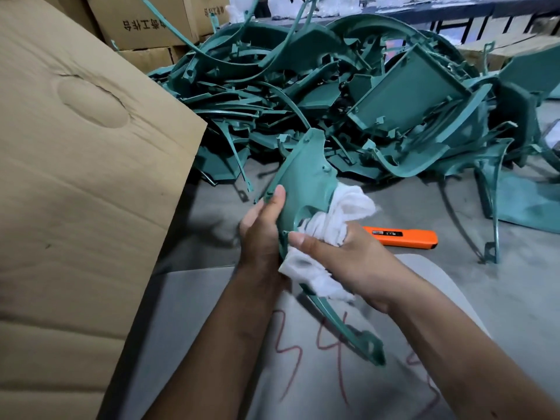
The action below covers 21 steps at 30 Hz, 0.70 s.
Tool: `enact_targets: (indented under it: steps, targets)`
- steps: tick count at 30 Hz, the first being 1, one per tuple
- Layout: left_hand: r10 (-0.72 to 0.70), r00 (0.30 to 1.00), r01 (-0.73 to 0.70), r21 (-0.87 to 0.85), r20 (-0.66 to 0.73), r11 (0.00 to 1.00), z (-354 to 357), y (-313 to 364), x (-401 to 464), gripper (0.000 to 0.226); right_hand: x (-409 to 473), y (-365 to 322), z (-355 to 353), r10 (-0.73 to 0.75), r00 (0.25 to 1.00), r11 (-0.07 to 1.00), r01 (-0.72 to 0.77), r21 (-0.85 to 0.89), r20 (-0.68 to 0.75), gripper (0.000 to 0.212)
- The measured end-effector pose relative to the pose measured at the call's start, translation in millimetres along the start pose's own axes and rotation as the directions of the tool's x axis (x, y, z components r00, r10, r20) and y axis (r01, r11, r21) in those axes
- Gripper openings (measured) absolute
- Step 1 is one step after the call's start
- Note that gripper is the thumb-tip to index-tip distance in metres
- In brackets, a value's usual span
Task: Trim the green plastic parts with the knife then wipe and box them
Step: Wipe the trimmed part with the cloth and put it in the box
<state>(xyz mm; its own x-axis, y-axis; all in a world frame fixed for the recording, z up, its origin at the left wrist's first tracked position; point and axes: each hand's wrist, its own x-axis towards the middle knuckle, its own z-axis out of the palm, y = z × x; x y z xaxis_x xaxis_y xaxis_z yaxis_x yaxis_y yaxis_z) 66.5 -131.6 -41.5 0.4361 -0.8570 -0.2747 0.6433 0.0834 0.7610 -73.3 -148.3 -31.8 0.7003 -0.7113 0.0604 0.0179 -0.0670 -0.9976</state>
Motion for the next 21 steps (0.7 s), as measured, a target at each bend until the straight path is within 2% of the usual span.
enact_targets:
  steps: [1,3,5,6,8,9,10,11,12,13,15,16,18,19,21]
  targets:
    - [0.011,0.999,-0.011,0.001,-0.036,1.000,-1.2,2.1,1.8,0.050,-0.2,0.2,-1.4,0.035,0.997,0.999,-0.035,0.003,0.066,0.009]
    - [-0.025,0.998,0.024,-0.018,-0.052,1.000,-5.5,6.6,3.3,0.055,-0.9,2.2,-10.0,0.108,0.965,0.990,-0.127,0.066,0.238,0.035]
    - [-0.050,0.994,0.054,0.039,-0.094,0.998,-8.1,11.4,1.5,0.057,-0.1,2.5,-16.5,0.106,0.946,0.982,-0.148,0.117,0.305,0.042]
    - [-0.064,0.993,0.068,0.047,-0.096,0.997,-8.8,13.3,-1.0,0.057,1.4,1.3,-18.9,0.097,0.959,0.976,-0.144,0.165,0.267,0.039]
    - [-0.053,0.997,0.054,0.011,-0.053,0.998,-9.3,15.8,-3.1,0.048,6.3,-0.3,-22.9,0.140,0.988,0.951,-0.153,0.268,0.070,0.027]
    - [-0.022,0.998,0.022,-0.003,-0.052,1.000,-11.2,16.2,-0.2,0.036,7.7,-0.2,-25.3,0.150,0.986,0.965,-0.129,0.229,-0.076,0.018]
    - [-0.002,0.999,0.002,-0.007,-0.054,1.000,-12.5,15.0,3.2,0.027,8.6,0.8,-28.6,0.118,0.967,0.991,-0.100,0.087,-0.228,0.014]
    - [0.008,0.998,-0.008,0.004,-0.060,1.000,-14.2,14.0,4.8,0.023,8.1,0.6,-28.2,0.053,0.939,0.993,-0.085,-0.081,-0.340,0.021]
    - [0.000,0.999,0.001,0.020,-0.054,1.000,-13.6,13.4,5.1,0.023,7.6,0.9,-24.8,0.006,0.931,0.986,-0.065,-0.151,-0.364,0.030]
    - [-0.005,0.999,0.006,0.022,-0.048,1.000,-11.7,12.9,4.0,0.023,6.9,0.0,-18.6,0.004,0.949,0.994,-0.037,-0.098,-0.316,0.035]
    - [-0.049,0.997,0.052,0.052,-0.054,0.997,-6.7,11.2,-1.9,0.039,5.2,1.4,-3.4,0.018,0.996,0.986,-0.002,0.169,-0.092,0.037]
    - [-0.082,0.995,0.086,0.066,-0.058,0.994,-6.2,10.0,-2.4,0.050,5.6,1.5,3.0,-0.002,1.000,0.948,-0.001,0.319,0.009,0.040]
    - [-0.081,0.993,0.086,0.058,-0.088,0.995,-7.4,10.2,-1.3,0.057,7.4,-1.0,8.5,-0.036,0.986,0.832,-0.061,0.552,0.165,0.056]
    - [-0.064,0.993,0.069,0.047,-0.102,0.997,-8.3,10.7,-0.2,0.057,8.8,-4.1,9.7,-0.032,0.978,0.758,-0.110,0.643,0.205,0.065]
    - [-0.043,0.993,0.044,0.007,-0.106,0.999,-6.8,10.9,1.0,0.056,11.6,-6.7,9.6,0.021,0.982,0.629,-0.158,0.762,0.186,0.071]
